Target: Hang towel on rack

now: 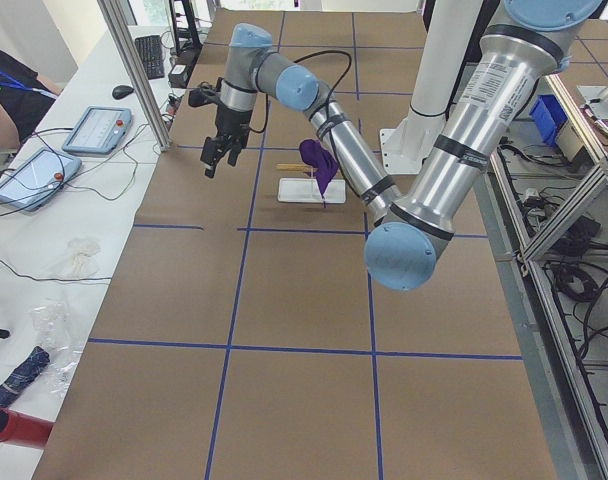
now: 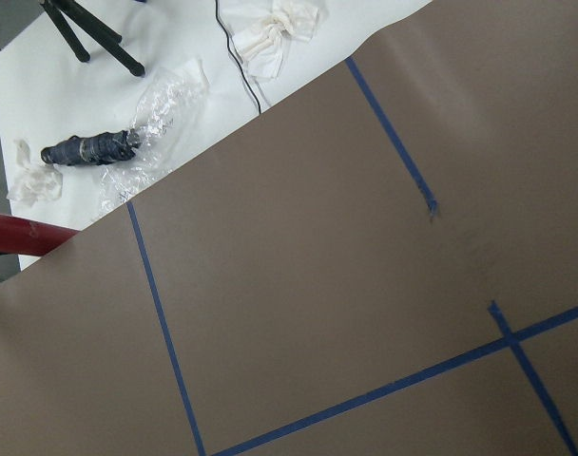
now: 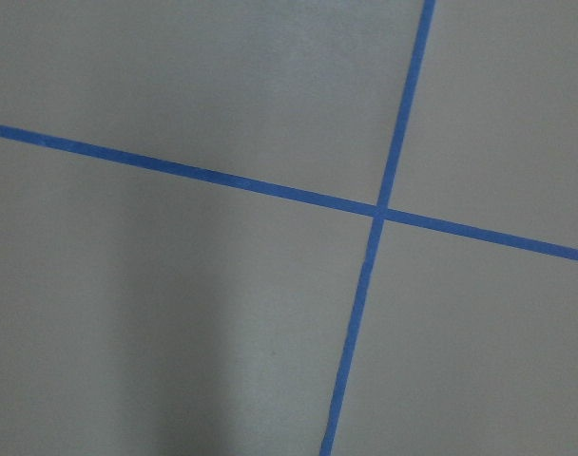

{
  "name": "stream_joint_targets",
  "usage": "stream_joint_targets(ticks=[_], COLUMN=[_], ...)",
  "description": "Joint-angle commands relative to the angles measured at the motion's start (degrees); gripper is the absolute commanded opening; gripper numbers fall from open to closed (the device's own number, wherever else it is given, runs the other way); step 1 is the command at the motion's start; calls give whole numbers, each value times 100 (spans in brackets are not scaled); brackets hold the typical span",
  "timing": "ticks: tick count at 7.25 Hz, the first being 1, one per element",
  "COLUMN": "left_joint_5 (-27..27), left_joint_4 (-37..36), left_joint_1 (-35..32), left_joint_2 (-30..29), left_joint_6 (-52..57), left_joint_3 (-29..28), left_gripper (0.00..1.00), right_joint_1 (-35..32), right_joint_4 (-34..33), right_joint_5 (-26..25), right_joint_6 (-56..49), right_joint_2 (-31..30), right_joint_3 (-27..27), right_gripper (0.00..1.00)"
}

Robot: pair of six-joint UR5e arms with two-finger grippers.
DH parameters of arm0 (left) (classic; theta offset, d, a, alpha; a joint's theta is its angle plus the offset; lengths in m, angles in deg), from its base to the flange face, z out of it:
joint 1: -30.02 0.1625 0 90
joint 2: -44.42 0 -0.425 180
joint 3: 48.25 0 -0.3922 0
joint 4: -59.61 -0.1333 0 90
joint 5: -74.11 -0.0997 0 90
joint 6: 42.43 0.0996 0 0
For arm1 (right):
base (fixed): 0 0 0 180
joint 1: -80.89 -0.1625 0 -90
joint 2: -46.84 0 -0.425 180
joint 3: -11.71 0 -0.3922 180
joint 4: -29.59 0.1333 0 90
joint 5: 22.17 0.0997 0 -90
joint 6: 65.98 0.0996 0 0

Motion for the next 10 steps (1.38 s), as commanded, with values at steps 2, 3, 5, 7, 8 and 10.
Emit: stream_joint_targets(ticks=[2,3,5,7,8,10], left_joint_5=[1416,1621,1896,1914,1914,1914], left_joint_4=[1136,1426,1927,2360,2352,2264], left_joint_1=[-841,-1199,-1554,-1643,-1642,-1642], left_joint_2=[950,1162,1426,1839,1937,1946], left_joint_6=[574,583,723,750,672,155], left_joint_3=[-1298,-1711,-2782,-3086,-3025,-2587], left_gripper=[100,100,100,100,100,100], right_joint_1=[-436,-436,-436,-436,-436,-436], right_joint_4=[1403,1729,1777,1777,1777,1768], right_joint_5=[405,448,466,466,484,519], right_joint_6=[-46,-11,400,464,464,464], right_joint_2=[-194,-211,-273,-291,-299,-299], right_joint_3=[956,1150,1152,1239,1266,1310], right_gripper=[100,100,100,100,100,100])
